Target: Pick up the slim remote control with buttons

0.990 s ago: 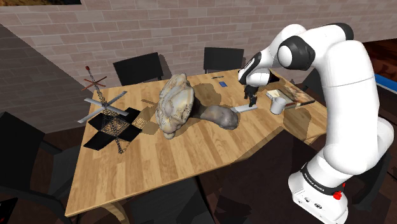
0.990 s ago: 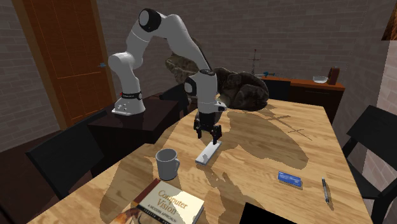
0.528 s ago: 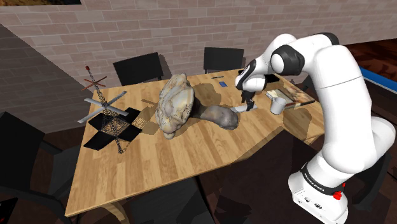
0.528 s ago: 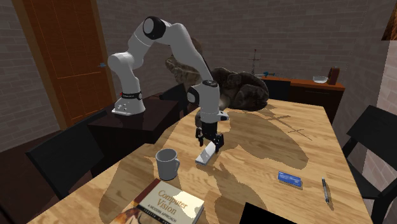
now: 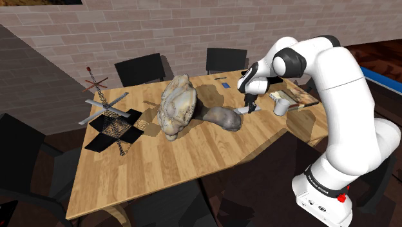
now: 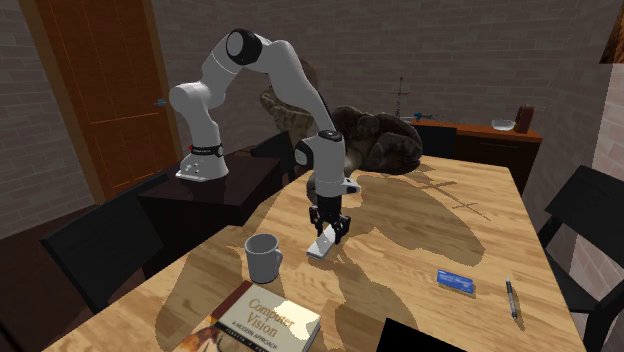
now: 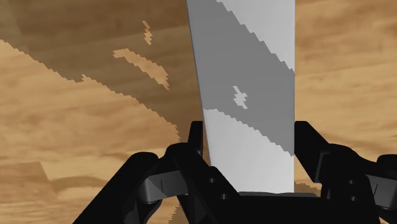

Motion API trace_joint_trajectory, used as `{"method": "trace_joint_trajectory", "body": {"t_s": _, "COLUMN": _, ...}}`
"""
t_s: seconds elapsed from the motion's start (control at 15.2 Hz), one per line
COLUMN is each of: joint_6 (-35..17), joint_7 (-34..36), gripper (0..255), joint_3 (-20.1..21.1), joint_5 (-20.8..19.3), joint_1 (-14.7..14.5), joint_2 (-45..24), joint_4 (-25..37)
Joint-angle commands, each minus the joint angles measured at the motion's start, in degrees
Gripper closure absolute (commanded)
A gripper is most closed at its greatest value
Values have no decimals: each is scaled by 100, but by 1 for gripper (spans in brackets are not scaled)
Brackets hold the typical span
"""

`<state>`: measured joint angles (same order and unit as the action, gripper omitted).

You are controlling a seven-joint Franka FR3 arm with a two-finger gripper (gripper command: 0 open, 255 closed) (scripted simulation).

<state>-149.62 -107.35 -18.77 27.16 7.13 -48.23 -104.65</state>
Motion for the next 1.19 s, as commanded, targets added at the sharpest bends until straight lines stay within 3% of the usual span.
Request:
{"method": "trace_joint_trajectory", "body": {"t_s": 0.0, "joint_6": 0, "joint_7": 1, "gripper": 255, "joint_3": 1, "joint_5": 1, "joint_1": 0, "joint_2": -2, "joint_4": -1}}
{"method": "trace_joint_trajectory", "body": {"t_s": 0.26, "joint_6": 5, "joint_7": -3, "gripper": 255, "joint_3": 5, "joint_5": 3, "joint_1": 14, "joint_2": -29, "joint_4": 32}}
{"method": "trace_joint_trajectory", "body": {"t_s": 1.12, "joint_6": 530, "joint_7": 190, "gripper": 255, "joint_3": -372, "joint_5": -311, "joint_1": -276, "joint_2": 820, "joint_4": -315}}
